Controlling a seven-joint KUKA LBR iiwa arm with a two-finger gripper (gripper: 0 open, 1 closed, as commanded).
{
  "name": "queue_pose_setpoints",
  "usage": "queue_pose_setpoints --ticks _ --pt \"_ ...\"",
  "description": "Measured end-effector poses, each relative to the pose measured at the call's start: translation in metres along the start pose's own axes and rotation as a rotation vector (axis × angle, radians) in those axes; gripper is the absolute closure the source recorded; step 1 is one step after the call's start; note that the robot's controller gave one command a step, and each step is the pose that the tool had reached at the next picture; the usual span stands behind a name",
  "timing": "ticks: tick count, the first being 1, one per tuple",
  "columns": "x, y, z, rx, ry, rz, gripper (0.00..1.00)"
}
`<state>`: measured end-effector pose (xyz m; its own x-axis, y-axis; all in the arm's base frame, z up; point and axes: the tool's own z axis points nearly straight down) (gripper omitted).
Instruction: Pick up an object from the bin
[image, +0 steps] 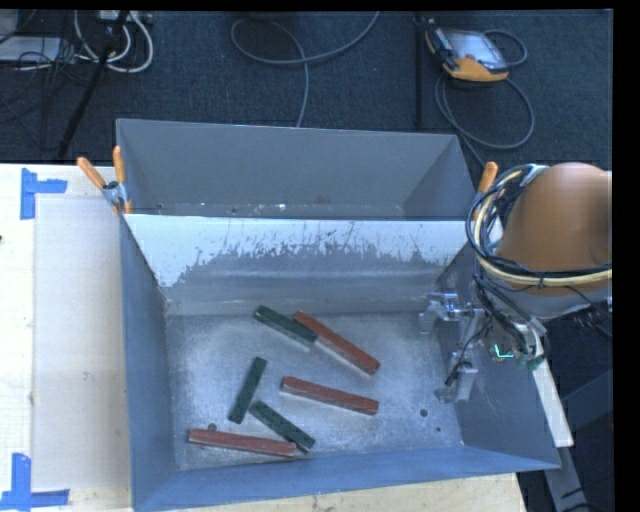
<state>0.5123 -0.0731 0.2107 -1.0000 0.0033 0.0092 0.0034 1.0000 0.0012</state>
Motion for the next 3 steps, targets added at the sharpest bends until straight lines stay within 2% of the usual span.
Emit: queue_pose_setpoints --ticks 1,2,3 --pt "-0.002 0.000 -0.004 0.001 -0.008 -0.003 0.00" --pt "-0.020 0.022 0.069 0.000 -0.013 0.080 0.00" --pt "-0.033 0.036 0.083 0.000 -0.004 0.086 0.00"
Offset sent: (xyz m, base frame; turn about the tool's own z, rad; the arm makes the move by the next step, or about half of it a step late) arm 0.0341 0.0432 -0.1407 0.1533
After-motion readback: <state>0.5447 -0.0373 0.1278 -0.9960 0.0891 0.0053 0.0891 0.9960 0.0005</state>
